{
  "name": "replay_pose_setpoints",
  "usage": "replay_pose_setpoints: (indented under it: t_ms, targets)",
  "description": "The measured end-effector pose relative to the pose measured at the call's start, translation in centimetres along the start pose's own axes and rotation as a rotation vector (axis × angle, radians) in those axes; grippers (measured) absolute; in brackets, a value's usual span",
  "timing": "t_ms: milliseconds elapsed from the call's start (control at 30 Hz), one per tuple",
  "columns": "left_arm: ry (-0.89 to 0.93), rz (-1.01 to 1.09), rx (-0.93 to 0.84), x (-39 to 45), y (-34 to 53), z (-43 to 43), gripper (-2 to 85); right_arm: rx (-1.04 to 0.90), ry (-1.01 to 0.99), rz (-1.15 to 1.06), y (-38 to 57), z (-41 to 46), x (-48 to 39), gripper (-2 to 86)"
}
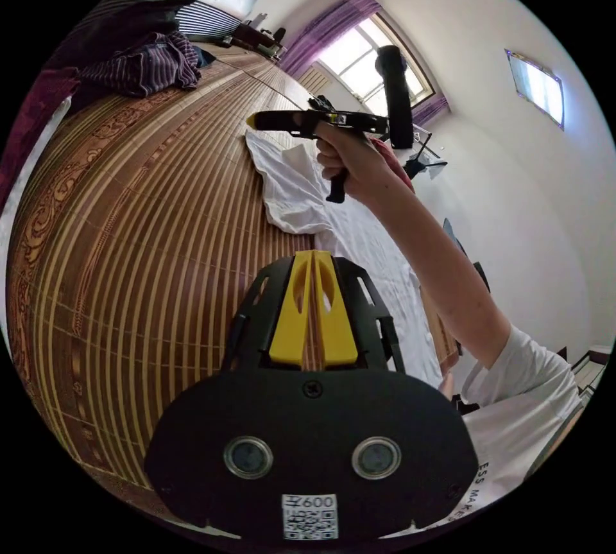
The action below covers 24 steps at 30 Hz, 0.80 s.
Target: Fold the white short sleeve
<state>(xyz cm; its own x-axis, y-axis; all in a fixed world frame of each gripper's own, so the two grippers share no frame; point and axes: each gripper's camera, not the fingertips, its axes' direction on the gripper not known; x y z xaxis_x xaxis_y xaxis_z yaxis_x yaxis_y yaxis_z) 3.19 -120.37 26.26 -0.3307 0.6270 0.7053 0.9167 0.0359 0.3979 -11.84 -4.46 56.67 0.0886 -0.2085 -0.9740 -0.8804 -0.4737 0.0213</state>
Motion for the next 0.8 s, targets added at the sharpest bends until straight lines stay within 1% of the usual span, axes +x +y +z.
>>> replay_pose_setpoints:
  t_ms: [100,267,333,433,600,667,800]
  targets:
    - [0.007,0.004,-0.006,2.3,-0.6,-0.7,0.2,-0.111,0.015,0.07,-0.3,2.7,1.7,0.9]
    - [0.045,0.005,0.003,5.9,-0.7,-1.6,0.3,-0.04,-0.009,0.176,1.3,1.6,5.4,-0.5]
    - [0.038,0.005,0.0,6.9,-0.7,-1.7,0.3,-0.007,-0.078,0.219,2.1,0.8,7.4,-0.7]
    - [0.053,-0.007,0.001,8.0,-0.6,-1.7,0.3,0.098,-0.219,0.254,3.9,-1.9,10.6,-0.8]
    - [0.058,-0.02,0.006,9.5,-0.2,-1.6,0.2,0.187,-0.357,0.234,6.5,-7.6,15.6,-0.9]
    - [0.06,-0.019,0.008,10.2,0.0,-1.3,0.2,0.246,-0.434,0.242,8.5,-11.4,18.5,-0.9]
    - [0.073,-0.026,0.001,10.8,0.3,-0.4,0.3,0.328,-0.497,0.247,12.6,-16.8,22.8,-0.9]
